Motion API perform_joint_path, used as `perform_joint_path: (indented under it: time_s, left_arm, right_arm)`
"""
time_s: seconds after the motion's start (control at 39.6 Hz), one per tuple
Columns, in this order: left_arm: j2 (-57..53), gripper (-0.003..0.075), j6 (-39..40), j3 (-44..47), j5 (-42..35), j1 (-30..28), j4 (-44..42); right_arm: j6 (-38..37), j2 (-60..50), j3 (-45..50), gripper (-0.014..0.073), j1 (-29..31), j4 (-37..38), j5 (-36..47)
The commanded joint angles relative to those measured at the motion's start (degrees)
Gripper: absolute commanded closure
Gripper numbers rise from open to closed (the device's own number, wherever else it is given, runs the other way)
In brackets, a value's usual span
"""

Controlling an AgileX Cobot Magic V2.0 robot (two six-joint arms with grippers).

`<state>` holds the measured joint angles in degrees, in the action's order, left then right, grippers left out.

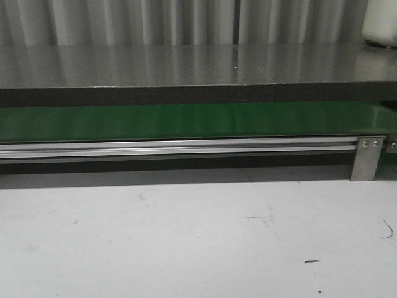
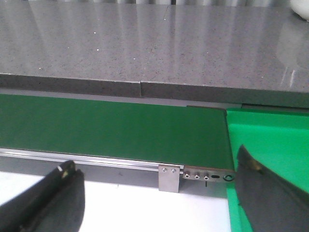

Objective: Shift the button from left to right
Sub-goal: 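Lift the button and lower it onto the near end of the conveyor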

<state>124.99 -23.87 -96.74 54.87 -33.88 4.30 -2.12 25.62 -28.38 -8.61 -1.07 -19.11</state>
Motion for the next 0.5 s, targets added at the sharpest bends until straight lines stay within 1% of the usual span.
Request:
perform_joint_path:
  time_s: [0.0,0.2,0.35,0.48]
  left_arm:
    - [-6.21,0.0582,0.68,-3.18,-0.67,0.14,0.94]
    - [-10.97,0.0582,0.68,-5.61,-0.46,0.87,10.08]
    - [-14.1,0.0582,0.98,-6.27,3.26,4.44,10.21]
    - [-15.49,0.0582,5.19,-6.27,7.01,8.41,10.1]
  right_arm:
    - [0.26,0.55,-2.13,-0.0052,0.2,-0.19,5.01]
    - [0.26,0.55,-2.13,-0.0052,0.2,-0.19,5.01]
    - [0.26,0.55,-2.13,-0.0052,0.2,-0.19,5.01]
    - [0.26,0.55,-2.13,-0.0052,0.2,-0.19,5.01]
